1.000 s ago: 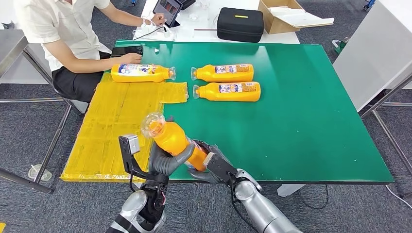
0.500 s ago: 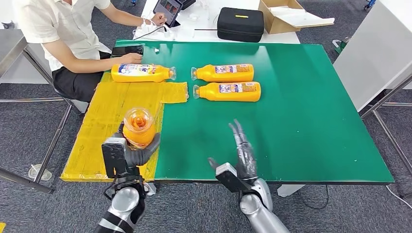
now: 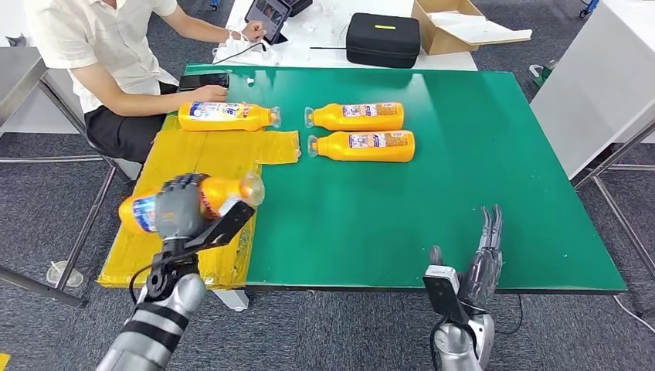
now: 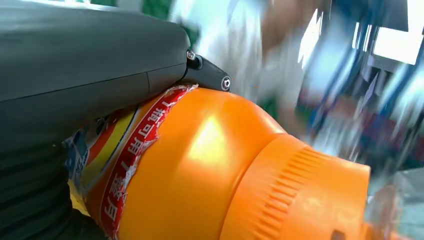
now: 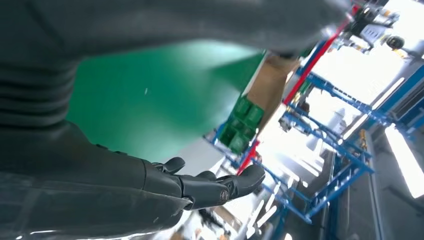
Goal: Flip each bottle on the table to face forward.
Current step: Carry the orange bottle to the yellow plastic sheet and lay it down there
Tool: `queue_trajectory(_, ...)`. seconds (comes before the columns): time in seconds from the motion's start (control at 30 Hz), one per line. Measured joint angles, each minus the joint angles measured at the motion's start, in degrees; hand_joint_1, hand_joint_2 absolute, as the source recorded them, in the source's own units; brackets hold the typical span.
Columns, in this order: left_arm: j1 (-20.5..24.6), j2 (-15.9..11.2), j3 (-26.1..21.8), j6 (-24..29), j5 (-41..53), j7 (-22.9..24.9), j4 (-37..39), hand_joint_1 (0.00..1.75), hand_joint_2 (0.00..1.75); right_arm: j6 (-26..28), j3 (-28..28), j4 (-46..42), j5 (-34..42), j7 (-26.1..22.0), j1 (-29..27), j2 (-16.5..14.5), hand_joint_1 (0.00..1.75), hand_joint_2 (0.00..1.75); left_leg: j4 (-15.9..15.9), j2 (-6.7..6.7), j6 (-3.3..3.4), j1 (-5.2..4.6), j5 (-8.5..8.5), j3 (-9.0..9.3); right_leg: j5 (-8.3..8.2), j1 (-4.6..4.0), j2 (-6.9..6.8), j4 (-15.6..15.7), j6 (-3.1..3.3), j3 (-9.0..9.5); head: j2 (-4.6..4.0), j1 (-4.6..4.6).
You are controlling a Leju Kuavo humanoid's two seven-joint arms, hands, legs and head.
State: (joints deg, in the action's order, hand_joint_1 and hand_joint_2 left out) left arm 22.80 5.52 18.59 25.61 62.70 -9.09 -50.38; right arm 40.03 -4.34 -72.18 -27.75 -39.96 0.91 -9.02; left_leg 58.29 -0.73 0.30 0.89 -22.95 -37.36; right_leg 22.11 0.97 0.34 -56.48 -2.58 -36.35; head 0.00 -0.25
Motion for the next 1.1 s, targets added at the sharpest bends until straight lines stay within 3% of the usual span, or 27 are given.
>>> queue_trajectory(0.13, 6.15, -0.05, 0.5, -7.32, -0.51, 0.92, 11.29, 1.75, 1.75, -0.09, 5.23, 3.0, 4.73, -0.02, 1.1, 0.62, 0.0, 1.75, 0.0, 0.18, -0.04, 0.01, 0.05, 0.0, -0.12, -0.02, 0.04, -0.02, 0.12, -0.06, 0.0, 0.01)
queue_trajectory(0.2, 8.26, -0.07, 0.63, -9.05, -0.79, 1.07, 15.2, 1.6, 1.75, -0.08, 7.49, 4.47, 5.98, -0.02, 1.61, 0.99, 0.0, 1.75, 0.0, 0.2, -0.05, 0.01, 0.05, -0.01, -0.11, -0.01, 0.04, -0.02, 0.12, -0.06, 0.0, 0.01)
queue_trajectory(0.23, 9.07, -0.09, 0.63, -10.01, -1.13, 0.94, 16.81, 1.4, 1.75, -0.07, 8.48, 5.05, 6.44, -0.02, 1.77, 1.18, 0.0, 1.75, 0.0, 0.19, -0.05, 0.01, 0.05, -0.02, -0.11, -0.01, 0.04, -0.02, 0.12, -0.06, 0.0, 0.01)
queue_trajectory(0.3, 10.35, -0.21, 0.63, -12.22, -1.93, 0.46, 19.5, 0.6, 1.75, -0.06, 10.29, 5.95, 7.38, -0.02, 1.99, 1.55, 0.0, 1.75, 0.0, 0.17, -0.05, 0.01, 0.04, -0.05, -0.09, -0.01, 0.03, -0.02, 0.12, -0.07, 0.0, 0.01)
queue_trajectory(0.37, 11.45, -0.34, 0.64, -14.42, -2.74, -0.01, 21.36, 0.05, 1.75, -0.05, 11.75, 6.59, 8.2, -0.02, 2.1, 1.91, 0.0, 1.75, 0.0, 0.17, -0.05, 0.01, 0.03, -0.05, -0.08, -0.01, 0.03, -0.02, 0.13, -0.07, 0.0, 0.01)
queue_trajectory(0.5, 13.22, -0.62, 0.5, -19.82, -5.5, -0.16, 24.07, 0.0, 1.75, -0.05, 13.88, 7.46, 9.17, -0.02, 2.14, 2.56, 0.0, 1.75, 0.0, 0.18, -0.05, 0.01, 0.01, -0.05, -0.07, -0.02, 0.03, -0.02, 0.14, -0.07, 0.01, 0.01)
queue_trajectory(0.8, 14.98, -0.92, 0.35, -25.88, -8.03, -0.93, 26.28, 0.0, 1.75, -0.03, 16.35, 8.23, 9.9, -0.02, 2.28, 3.45, 0.0, 1.75, 0.0, 0.15, -0.05, 0.01, 0.04, -0.03, -0.08, -0.01, 0.02, -0.02, 0.13, -0.02, 0.0, 0.01)
queue_trajectory(0.97, 15.46, -1.06, -0.61, -29.83, -11.84, -4.58, 26.53, 0.0, 1.75, -0.03, 16.92, 8.49, 9.84, -0.02, 2.6, 3.8, 0.0, 1.75, 0.0, 0.14, -0.05, 0.01, 0.04, -0.01, -0.08, -0.01, 0.01, -0.02, 0.13, 0.0, 0.0, 0.02)
queue_trajectory(1.1, 15.0, -0.92, -0.88, -26.61, -13.08, -7.52, 25.58, 0.0, 1.75, -0.03, 16.97, 8.6, 9.09, -0.02, 2.83, 4.06, 0.0, 1.75, 0.0, 0.15, -0.05, 0.01, 0.04, 0.02, -0.08, -0.01, 0.02, -0.02, 0.13, -0.01, 0.0, 0.02)
